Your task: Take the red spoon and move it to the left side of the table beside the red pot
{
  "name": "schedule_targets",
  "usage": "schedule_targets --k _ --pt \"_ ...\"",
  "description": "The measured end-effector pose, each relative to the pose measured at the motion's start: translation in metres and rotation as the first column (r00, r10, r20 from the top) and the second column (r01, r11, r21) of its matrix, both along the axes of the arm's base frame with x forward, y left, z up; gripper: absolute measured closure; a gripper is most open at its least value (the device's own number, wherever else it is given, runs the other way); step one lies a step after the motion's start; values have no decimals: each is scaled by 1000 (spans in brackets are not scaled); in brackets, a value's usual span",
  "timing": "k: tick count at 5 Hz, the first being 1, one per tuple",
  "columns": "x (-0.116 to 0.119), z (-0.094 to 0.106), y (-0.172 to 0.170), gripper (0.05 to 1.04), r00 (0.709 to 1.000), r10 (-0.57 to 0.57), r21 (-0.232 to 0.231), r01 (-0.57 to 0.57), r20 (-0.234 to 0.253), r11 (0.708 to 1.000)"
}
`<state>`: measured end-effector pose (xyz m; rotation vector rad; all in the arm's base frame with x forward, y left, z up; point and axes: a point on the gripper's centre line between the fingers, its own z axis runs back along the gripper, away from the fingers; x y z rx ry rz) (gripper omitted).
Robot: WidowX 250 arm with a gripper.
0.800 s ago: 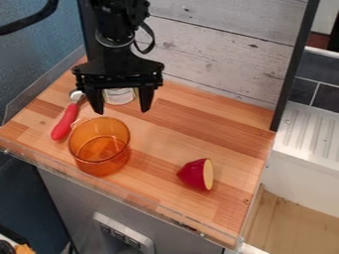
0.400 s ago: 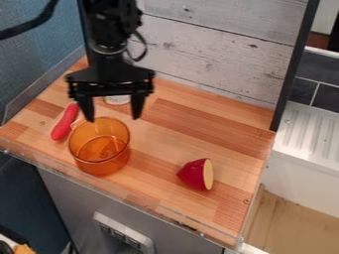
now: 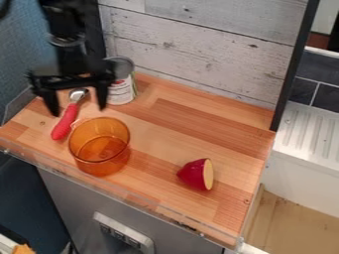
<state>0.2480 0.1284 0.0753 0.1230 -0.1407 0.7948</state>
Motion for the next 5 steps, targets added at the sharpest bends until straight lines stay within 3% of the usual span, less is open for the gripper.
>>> schedule_targets --k 2,5 --pt "9 -7 57 83 1000 -14 33 13 8 999" --pt "29 -62 69 83 990 -139 6 139 -23 990"
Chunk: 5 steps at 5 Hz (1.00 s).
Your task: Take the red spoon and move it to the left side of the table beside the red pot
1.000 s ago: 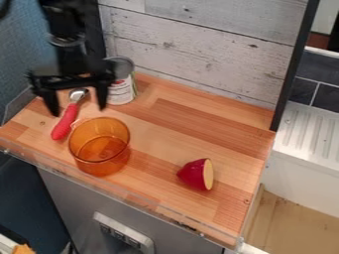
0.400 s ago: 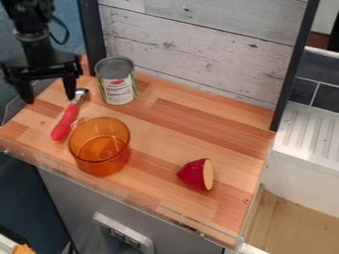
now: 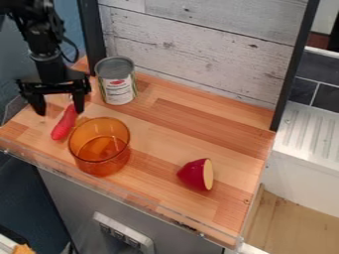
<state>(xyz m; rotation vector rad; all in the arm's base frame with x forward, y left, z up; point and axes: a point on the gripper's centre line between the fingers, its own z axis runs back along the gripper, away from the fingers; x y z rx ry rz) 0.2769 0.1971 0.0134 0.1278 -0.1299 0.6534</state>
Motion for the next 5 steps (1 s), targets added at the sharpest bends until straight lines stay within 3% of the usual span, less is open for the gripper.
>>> schedule_targets --k 1,2,4,5 --pt "1 -20 6 83 999 -6 6 6 -41 1000" --pt "3 -24 8 120 999 -5 8 6 -46 1000" --pt "2 -25 8 703 999 7 21 -6 -49 1000" --pt "-2 -26 5 756 997 7 2 -7 -74 1000"
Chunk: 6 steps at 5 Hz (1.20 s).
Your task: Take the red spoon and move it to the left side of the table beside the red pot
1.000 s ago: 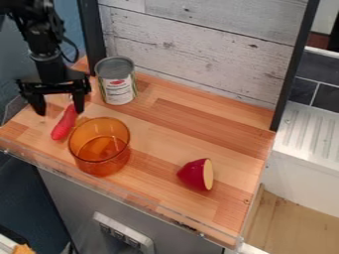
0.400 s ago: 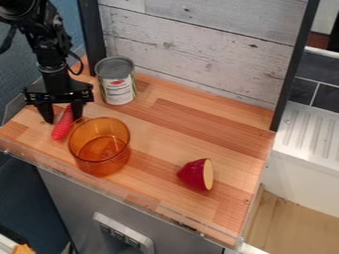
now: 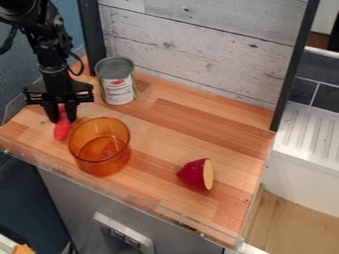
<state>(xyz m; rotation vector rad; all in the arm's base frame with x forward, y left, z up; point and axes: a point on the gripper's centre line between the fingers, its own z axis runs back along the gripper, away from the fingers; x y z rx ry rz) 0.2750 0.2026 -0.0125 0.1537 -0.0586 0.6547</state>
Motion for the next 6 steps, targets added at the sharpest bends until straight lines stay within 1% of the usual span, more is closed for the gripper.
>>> schedule_targets --k 1,2,3,4,5,6 --pt "-5 5 1 756 998 -10 -21 9 -55 1000" --pt "-9 15 12 756 997 50 -54 -53 -64 997" --pt "-17 33 16 756 995 81 -78 -86 -63 993" --pt "-27 61 4 756 997 77 -92 -79 -24 993" --pt "-46 81 -21 756 999 52 -132 -50 8 990" --pt "-63 97 -54 756 1000 10 -161 -6 19 987"
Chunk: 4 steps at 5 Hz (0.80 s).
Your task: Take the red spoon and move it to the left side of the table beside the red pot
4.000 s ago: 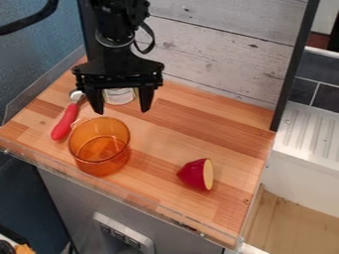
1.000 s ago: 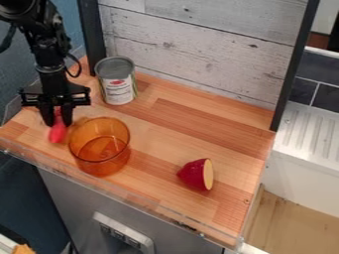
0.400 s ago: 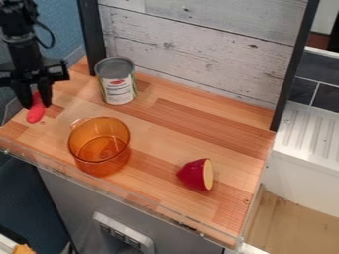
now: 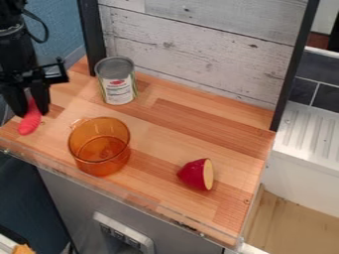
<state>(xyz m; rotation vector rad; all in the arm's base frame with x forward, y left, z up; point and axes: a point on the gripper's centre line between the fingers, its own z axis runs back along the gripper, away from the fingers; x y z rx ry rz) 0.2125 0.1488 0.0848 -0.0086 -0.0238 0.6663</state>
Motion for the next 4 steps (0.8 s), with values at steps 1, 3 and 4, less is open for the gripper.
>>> schedule_targets --k 1,3,4 --pt "-11 1 -44 756 995 -100 -43 100 11 994" --pt "-17 -12 -116 756 957 -288 -37 287 -26 957" --pt "-17 -25 -154 756 924 -379 -26 378 -54 925"
